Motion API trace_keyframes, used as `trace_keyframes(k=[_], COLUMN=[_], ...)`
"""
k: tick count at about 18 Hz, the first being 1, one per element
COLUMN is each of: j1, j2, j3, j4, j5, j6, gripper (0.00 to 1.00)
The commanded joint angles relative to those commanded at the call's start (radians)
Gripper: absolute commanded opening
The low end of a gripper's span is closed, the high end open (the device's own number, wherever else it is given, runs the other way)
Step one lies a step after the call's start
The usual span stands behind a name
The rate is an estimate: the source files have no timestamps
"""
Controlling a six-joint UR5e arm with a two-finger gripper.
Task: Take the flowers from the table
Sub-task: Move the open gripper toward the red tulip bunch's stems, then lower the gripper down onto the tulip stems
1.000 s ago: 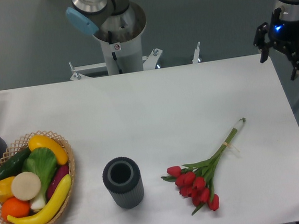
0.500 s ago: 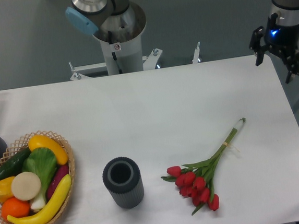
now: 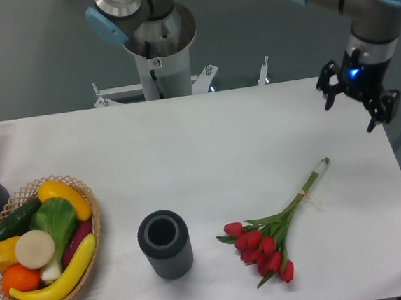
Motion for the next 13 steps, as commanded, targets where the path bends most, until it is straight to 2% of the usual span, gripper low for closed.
trace_keyframes(k=[5,8,11,13], j1=[-0.052,-0.065,-0.066,-0.068], j2=[-0.060,-0.084,-0.103,-0.124], j3=[-0.003,-0.020,-0.031,-0.028], j4=[0.086,0.132,0.135,0.135], j5=[0.002,0.002,-0.003,-0.050], j6=[-0.189,-0.203,-0.200,-0.200], gripper=[1.00,1.00,1.00,1.00])
